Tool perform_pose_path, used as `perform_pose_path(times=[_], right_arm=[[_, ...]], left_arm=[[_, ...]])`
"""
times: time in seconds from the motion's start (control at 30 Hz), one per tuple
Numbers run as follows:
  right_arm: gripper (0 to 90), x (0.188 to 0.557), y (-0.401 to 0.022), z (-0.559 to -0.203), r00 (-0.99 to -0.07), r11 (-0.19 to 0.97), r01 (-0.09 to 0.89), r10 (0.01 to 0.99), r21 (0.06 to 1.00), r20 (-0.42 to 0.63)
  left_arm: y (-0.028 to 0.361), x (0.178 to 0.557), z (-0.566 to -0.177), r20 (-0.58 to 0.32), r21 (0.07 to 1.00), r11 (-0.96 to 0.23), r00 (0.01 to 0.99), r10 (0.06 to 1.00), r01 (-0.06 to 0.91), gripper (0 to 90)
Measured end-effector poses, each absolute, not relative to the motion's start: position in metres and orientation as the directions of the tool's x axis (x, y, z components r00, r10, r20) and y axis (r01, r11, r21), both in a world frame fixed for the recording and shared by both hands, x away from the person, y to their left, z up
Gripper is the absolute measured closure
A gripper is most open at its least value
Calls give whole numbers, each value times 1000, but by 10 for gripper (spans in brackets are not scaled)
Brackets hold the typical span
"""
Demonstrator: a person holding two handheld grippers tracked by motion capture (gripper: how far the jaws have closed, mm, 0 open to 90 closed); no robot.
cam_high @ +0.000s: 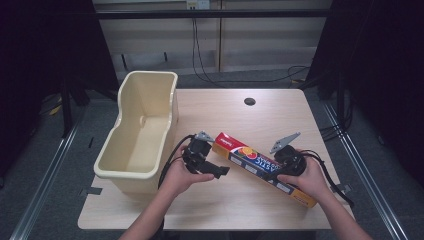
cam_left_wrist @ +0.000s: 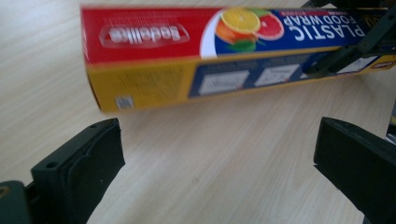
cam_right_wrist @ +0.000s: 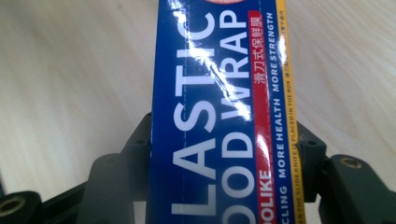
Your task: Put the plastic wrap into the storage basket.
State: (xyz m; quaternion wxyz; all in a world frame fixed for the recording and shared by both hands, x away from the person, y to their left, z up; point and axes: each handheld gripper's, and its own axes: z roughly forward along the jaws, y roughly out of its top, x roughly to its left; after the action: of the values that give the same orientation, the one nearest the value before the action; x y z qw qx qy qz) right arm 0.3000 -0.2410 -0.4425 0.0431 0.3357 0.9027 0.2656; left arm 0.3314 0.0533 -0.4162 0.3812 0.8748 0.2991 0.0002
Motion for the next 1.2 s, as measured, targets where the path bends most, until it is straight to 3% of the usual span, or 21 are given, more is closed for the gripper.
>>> perform_pose_path(times=[0.4, 0.9, 1.2], right_arm=[[418, 297, -242, -428, -854, 701, 498, 500, 510, 145], [417, 295, -237, -421, -929, 774, 359, 347, 521, 125], [416, 294, -234, -418, -943, 792, 327, 314, 515, 116]], left_arm=[[28, 345, -380, -143, 653, -633, 889, 436, 416, 25], [2, 351, -378, -128, 608, -725, 941, 314, 324, 49], [-9, 348, -380, -115, 587, -766, 964, 241, 261, 61]])
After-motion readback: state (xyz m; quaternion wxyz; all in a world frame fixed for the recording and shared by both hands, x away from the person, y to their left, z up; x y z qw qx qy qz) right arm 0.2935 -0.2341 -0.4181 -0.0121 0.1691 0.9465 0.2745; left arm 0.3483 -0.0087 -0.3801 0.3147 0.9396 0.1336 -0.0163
